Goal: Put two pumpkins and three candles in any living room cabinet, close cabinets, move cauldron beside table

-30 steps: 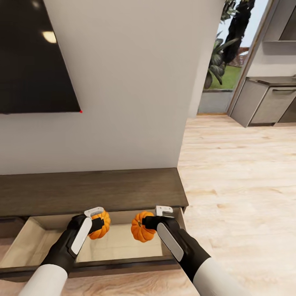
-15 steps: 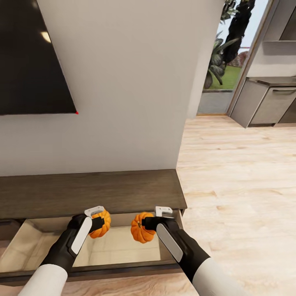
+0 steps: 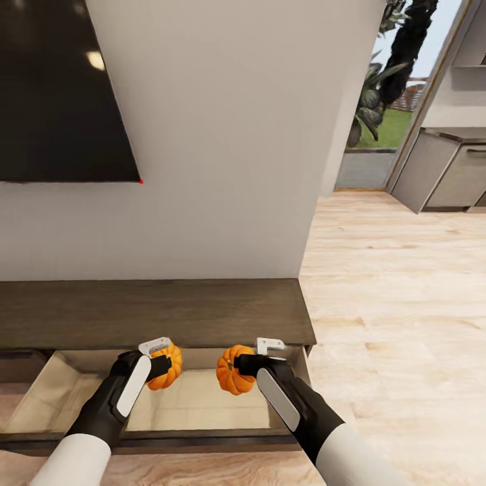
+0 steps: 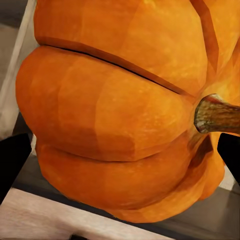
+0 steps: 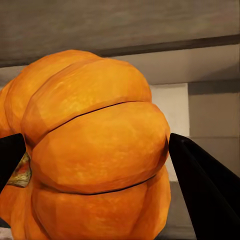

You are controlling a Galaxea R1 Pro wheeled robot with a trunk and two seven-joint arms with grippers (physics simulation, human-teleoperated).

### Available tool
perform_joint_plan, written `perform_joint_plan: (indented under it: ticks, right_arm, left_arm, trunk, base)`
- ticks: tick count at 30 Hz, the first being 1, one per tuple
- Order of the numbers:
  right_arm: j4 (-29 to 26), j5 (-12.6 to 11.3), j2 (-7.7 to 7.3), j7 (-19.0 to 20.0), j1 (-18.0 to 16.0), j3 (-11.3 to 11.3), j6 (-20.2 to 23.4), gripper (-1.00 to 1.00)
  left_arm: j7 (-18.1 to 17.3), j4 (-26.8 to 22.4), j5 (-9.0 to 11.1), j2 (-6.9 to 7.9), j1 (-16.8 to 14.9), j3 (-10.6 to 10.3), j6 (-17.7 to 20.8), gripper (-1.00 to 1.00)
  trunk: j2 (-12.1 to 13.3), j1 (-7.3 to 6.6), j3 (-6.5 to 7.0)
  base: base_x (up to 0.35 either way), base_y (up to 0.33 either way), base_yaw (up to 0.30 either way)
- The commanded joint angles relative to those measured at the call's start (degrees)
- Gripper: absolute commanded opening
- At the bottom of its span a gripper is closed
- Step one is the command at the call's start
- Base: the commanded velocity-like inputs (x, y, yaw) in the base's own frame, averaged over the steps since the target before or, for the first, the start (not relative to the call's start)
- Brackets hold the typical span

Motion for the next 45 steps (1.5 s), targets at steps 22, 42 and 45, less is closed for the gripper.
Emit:
perform_joint_plan:
  ticks: [22,42,45]
  right_arm:
    - [-0.23,-0.49,-0.31,0.22,-0.06,0.25,-0.16,-1.0]
    - [0.26,-0.41,0.06,-11.22,-0.06,0.09,-0.21,-1.0]
    - [0.25,-0.39,0.14,-12.74,-0.06,0.08,-0.24,-1.0]
  left_arm:
    - [0.41,0.24,0.64,-0.08,-0.02,-0.14,0.07,-1.0]
    - [0.71,0.18,0.52,-0.13,-0.03,-2.16,0.02,-1.0]
    - [0.89,0.27,0.49,-0.32,-0.01,-2.96,-0.06,-1.0]
  trunk:
    - [-8.07,4.39,-3.64]
    - [-16.09,8.79,-7.23]
    - [-17.29,9.45,-7.77]
  base:
    - [0.0,0.0,0.024]
    - [0.0,0.0,0.0]
    - [0.0,0.0,0.0]
